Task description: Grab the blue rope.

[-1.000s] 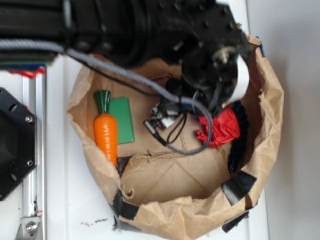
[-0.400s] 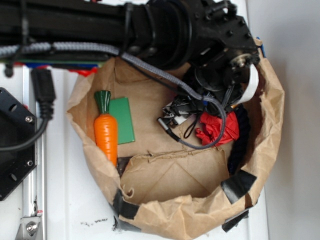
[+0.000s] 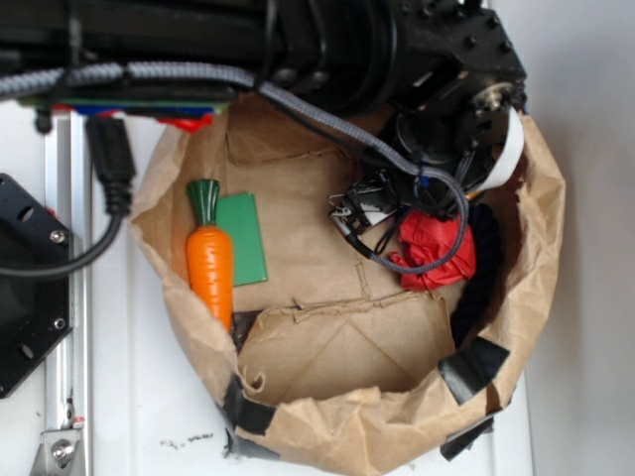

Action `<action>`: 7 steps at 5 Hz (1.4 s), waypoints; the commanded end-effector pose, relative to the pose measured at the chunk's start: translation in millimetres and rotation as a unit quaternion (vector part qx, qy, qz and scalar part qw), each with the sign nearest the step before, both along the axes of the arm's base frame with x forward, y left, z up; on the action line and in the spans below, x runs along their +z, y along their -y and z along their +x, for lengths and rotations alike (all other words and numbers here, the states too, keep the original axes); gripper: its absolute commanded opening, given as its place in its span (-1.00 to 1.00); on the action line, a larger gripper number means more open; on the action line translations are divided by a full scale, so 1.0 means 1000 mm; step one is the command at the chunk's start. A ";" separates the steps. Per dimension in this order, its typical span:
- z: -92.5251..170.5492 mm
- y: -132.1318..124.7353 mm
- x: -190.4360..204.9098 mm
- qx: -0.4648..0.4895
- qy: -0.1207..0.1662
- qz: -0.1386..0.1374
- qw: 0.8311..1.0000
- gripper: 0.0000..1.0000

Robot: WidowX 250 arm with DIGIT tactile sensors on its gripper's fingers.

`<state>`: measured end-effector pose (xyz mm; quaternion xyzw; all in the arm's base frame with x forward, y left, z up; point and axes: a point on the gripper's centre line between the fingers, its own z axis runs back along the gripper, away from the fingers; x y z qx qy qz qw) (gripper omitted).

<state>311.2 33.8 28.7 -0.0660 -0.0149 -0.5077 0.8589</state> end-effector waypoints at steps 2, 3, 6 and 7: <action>-0.011 0.001 0.039 0.028 0.036 0.018 0.999 -1.00; -0.030 0.013 0.089 0.058 0.074 0.007 0.996 -1.00; -0.051 0.036 0.179 0.318 0.049 0.001 0.947 -1.00; -0.049 0.037 0.178 0.364 0.082 0.015 0.928 -1.00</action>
